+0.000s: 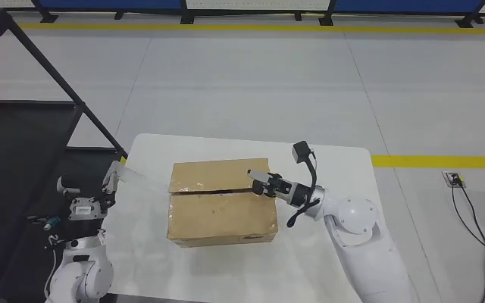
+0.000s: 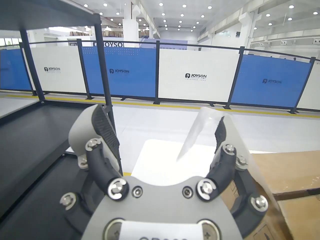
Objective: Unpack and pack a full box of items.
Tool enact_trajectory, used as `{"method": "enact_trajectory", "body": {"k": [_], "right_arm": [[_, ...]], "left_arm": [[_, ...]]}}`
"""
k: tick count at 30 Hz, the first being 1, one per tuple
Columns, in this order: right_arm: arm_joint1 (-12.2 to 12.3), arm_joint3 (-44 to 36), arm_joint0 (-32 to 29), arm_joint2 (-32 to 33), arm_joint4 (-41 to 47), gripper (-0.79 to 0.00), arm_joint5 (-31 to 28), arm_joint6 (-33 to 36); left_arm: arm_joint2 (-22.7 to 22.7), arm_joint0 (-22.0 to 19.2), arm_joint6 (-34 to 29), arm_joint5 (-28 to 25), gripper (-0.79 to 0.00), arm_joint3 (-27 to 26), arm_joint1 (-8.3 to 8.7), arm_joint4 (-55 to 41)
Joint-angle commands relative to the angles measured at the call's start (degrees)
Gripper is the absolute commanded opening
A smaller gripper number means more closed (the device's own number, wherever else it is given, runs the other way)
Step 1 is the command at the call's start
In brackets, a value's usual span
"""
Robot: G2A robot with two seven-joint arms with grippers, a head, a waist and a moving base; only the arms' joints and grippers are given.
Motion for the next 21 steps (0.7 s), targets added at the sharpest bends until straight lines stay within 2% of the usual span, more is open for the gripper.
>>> {"method": "enact_trajectory", "body": {"k": [1,8,21], "right_arm": [[0.12,0.47,0.15,0.03,0.34,0.0,-0.22,0.07],[0.64,1.57,0.06,0.48,1.38,0.0,-0.95,0.33],[1.61,2.59,-0.52,1.43,3.22,0.0,-2.13,0.58]], "left_arm": [[0.57,0.39,0.08,1.4,0.0,-1.62,-0.11,2.09],[2.63,0.01,-0.97,4.47,0.0,-4.9,-0.47,7.47],[6.3,-2.48,-2.65,5.64,0.0,-6.0,-1.04,13.9]]}}
